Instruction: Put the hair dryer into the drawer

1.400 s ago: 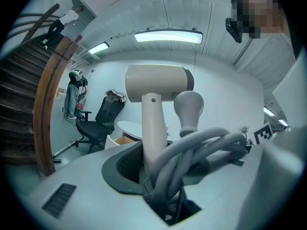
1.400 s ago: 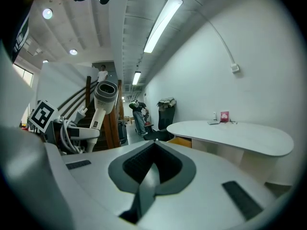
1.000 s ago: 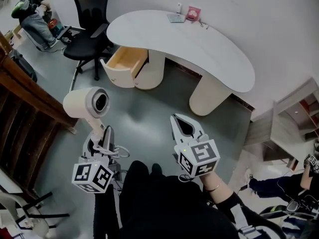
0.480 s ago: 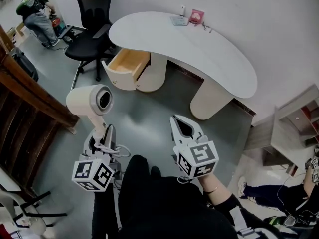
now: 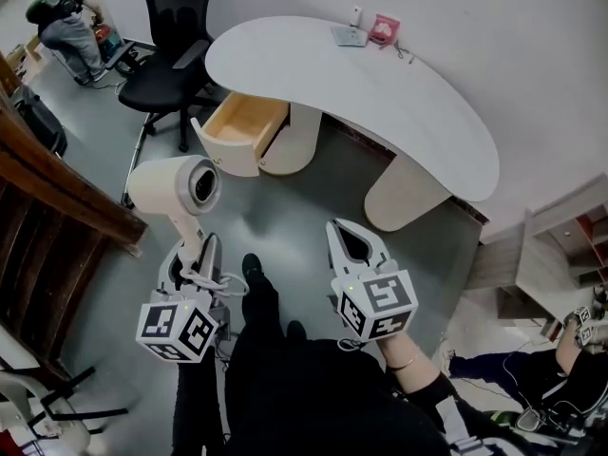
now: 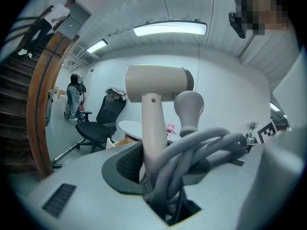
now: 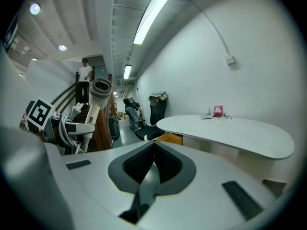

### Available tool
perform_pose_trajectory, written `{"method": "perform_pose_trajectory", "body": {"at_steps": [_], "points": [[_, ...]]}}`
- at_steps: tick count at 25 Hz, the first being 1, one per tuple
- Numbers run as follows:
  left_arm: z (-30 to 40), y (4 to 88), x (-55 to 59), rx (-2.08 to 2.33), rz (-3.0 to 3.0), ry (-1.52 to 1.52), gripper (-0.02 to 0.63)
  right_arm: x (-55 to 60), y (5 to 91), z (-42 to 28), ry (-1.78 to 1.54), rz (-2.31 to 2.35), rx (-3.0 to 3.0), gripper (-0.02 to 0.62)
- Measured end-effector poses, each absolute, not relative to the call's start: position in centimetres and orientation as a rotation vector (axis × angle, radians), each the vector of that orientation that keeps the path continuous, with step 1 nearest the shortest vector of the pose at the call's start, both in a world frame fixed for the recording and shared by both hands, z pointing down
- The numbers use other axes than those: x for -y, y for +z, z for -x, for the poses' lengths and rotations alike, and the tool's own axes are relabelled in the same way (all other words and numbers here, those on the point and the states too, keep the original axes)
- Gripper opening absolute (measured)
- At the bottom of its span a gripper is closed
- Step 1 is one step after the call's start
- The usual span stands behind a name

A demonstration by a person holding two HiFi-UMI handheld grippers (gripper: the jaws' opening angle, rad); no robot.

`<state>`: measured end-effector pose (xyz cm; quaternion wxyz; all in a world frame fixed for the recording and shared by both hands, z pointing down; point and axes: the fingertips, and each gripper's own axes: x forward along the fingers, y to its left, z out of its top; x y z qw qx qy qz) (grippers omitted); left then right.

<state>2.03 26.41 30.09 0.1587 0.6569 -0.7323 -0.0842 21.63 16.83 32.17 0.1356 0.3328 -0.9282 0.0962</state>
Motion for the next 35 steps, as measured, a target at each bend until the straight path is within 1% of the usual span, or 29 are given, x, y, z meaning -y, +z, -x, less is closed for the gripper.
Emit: {"method": "perform_pose_trajectory", "body": {"at_steps": [18,26,35], "points": [[11.3,32.9,-13.6,2.009,-1.837,-0.172,0.167,-5.4,33.8,-8.4,0.357,-0.989,2.607,0.003],[14.7,33.8,-9.3,1.913,-1.885,-0.143,0.167,-1.9,34.5,-4.2,0.371,-1.006,2.568,0.002],[17.1,35.2,-6.1,1.839,-1.917,-0.084,0.167,0.4,35.4,-1.3,0.398,-1.045,2.52,0.003]]}}
